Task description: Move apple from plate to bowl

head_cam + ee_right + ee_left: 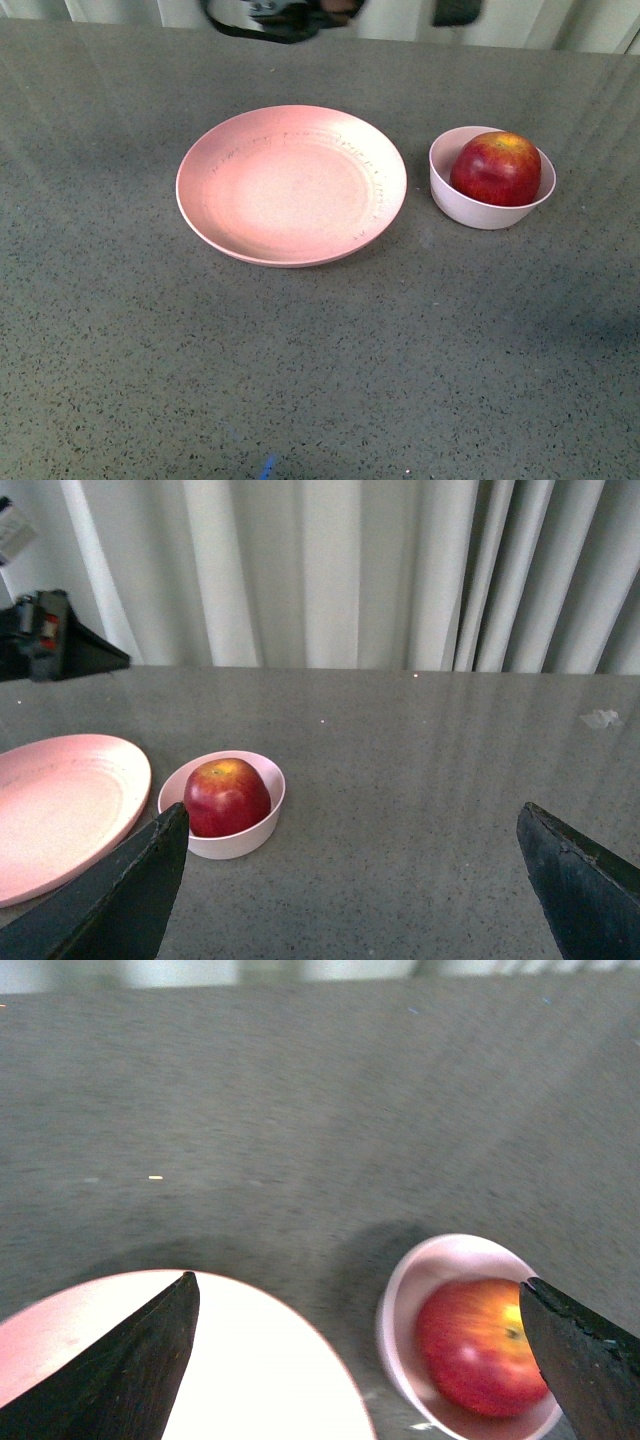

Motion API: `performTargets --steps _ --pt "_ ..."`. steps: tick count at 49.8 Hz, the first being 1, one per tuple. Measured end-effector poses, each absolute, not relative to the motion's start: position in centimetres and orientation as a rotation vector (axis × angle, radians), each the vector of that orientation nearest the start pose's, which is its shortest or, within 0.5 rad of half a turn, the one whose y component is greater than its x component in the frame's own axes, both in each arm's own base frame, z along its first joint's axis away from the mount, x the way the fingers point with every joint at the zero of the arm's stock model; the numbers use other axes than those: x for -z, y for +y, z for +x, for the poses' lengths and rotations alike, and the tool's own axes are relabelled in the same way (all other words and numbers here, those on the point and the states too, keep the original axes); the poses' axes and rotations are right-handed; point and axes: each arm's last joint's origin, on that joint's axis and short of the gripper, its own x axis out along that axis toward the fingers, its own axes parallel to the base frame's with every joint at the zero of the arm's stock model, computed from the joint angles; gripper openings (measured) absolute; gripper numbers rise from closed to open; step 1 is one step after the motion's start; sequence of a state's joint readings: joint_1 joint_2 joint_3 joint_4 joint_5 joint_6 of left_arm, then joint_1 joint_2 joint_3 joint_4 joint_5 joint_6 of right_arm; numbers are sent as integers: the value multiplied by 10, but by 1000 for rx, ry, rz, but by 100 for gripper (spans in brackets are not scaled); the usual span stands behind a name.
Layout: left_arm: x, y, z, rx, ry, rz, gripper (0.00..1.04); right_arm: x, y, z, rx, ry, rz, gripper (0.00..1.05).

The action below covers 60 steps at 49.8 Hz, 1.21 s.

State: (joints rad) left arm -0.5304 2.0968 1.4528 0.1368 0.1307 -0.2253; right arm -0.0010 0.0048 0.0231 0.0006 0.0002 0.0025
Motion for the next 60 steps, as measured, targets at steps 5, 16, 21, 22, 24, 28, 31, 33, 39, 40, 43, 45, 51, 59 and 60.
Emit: performTargets --steps 5,16,21,22,24,28,31,33,39,40,43,45,51,59,60 --pt "-188 -189 407 460 574 -158 96 -171 0 97 1 -19 2 96" --pt "-203 -97 346 53 99 -59 70 -171 0 97 -2 -18 3 96" --pt "-218 -46 274 3 -1 -36 48 -171 0 97 2 -19 2 96" --pt "-217 -38 257 -3 -7 -31 43 -171 0 97 1 -19 2 96" --pt "-211 -29 233 -11 -12 -27 34 -171 0 97 1 -19 2 96" --pt "-198 -22 209 0 -3 -19 16 -171 0 97 0 -19 2 96" --pt "-194 -20 202 3 7 -17 7 -171 0 97 0 -19 2 96" --pt "-191 -19 199 3 10 -15 2 -171 0 97 1 -19 2 96" --pt "-185 -13 179 7 5 -10 2 -171 0 97 1 -19 2 96" --pt "-184 -12 177 10 6 -10 2 -171 0 97 1 -19 2 96" --pt "-181 -4 171 17 9 -10 2 -171 0 97 0 -19 2 96" --pt "-179 -1 166 -4 12 -11 2 -171 0 97 1 -19 2 96" --pt "-170 -1 147 4 -7 -11 2 -171 0 97 1 -19 3 96" --pt "-166 -1 138 4 3 -10 2 -171 0 97 1 -19 3 96" --pt "-167 -1 137 4 0 -10 2 -171 0 97 1 -19 2 96"
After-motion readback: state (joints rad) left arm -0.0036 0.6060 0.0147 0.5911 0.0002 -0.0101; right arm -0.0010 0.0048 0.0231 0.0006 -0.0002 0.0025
